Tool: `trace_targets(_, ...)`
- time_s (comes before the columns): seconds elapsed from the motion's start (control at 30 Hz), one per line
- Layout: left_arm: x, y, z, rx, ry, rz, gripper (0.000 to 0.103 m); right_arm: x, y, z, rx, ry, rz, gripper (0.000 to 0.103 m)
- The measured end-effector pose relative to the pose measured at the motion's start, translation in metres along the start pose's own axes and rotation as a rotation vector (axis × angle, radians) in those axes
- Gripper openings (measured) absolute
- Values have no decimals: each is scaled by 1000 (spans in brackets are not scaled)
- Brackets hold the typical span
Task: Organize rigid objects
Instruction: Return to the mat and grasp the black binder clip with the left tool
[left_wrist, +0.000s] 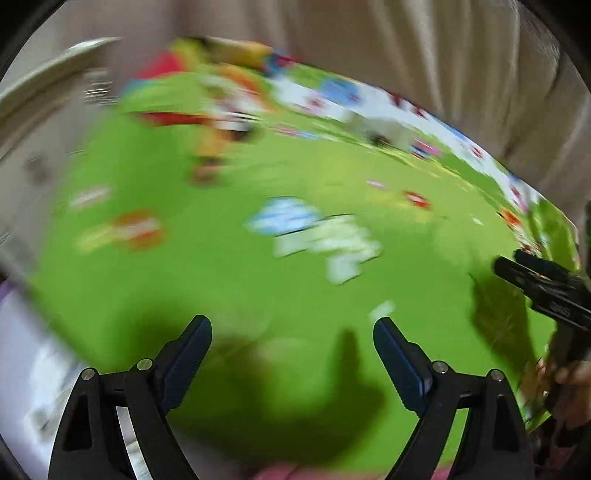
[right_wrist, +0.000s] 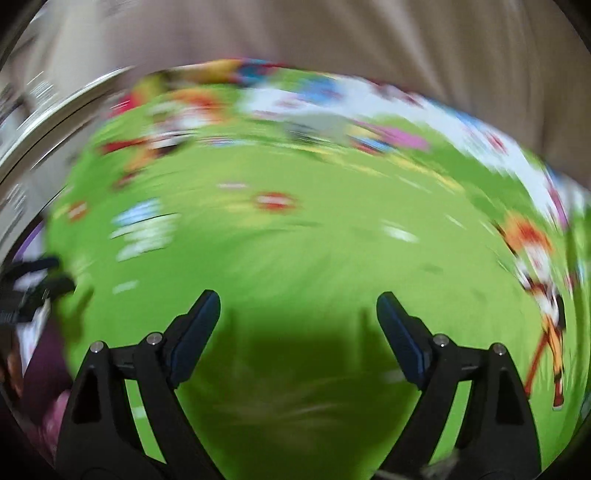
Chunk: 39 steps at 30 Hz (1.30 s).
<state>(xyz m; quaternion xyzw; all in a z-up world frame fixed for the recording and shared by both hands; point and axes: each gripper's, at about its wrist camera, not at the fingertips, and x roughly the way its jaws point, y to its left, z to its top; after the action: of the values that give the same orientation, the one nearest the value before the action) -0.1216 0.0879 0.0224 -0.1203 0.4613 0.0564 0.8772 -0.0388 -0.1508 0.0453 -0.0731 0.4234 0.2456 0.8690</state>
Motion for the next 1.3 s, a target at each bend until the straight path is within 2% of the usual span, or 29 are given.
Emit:
trace_targets(0.03, 10, -10, 7, 13, 6, -6, 91, 11, -25, 3, 63, 30, -30, 89)
trace_targets(0.1, 34, -38, 30, 78, -15, 68, 93, 26, -58, 8, 150, 63, -58, 90)
trace_targets(0.17, 54, -58, 48, 134, -4, 66, 94, 33, -77, 19, 169, 41, -68, 90)
trace_targets(0.2, 62, -65, 54, 164, -7, 96, 95, 40, -81, 26, 167, 51, -67, 92)
trace_targets(0.23, 67, -68, 60, 183, -20, 104, 101, 48, -86, 36, 154, 51, -71, 93)
trace_targets(0.27, 73, -71, 66, 204, -24, 112, 103, 55, -88, 43, 148, 54, -77, 94)
trace_targets(0.33, 80, -64, 76, 183, -7, 60, 103, 72, -93, 61, 138, 64, -104, 96)
trace_targets(0.47, 79, -61, 77, 178, -12, 66, 103, 117, -99, 111, 125, 77, -99, 96)
trace_targets(0.57, 77, -58, 75, 176, -14, 66, 103, 156, -99, 149, 96, 93, -127, 97)
trace_targets(0.63, 83, -64, 76, 175, -15, 68, 103, 178, -98, 176, 91, 94, -105, 97)
trace_targets(0.77, 80, -62, 75, 175, -15, 68, 103, 203, -97, 203, 55, 100, -92, 97)
trace_targets(0.8, 80, -62, 76, 175, -15, 68, 103, 204, -96, 204, 51, 100, -91, 93)
trace_targets(0.83, 80, -61, 76, 175, -16, 68, 103, 200, -94, 202, 42, 93, -84, 76)
trace_targets(0.87, 80, -62, 76, 175, -15, 68, 103, 191, -91, 196, 25, 77, -77, 39)
trace_targets(0.93, 81, -63, 77, 175, -15, 69, 103, 170, -88, 178, -5, 56, -63, 14)
trace_targets(0.97, 81, -63, 77, 175, -15, 70, 103, 158, -89, 164, -24, 42, -47, 8)
trace_targets(1.13, 97, -71, 98, 185, 2, 65, 103, 98, -112, 98, 47, 22, 2, 7)
trace_targets(1.23, 123, -85, 132, 189, 33, 66, 103, 66, -113, 64, 51, 18, 1, 7)
trace_targets(1.3, 148, -100, 163, 194, 12, 65, 103, 52, -114, 49, 76, 16, 9, 7)
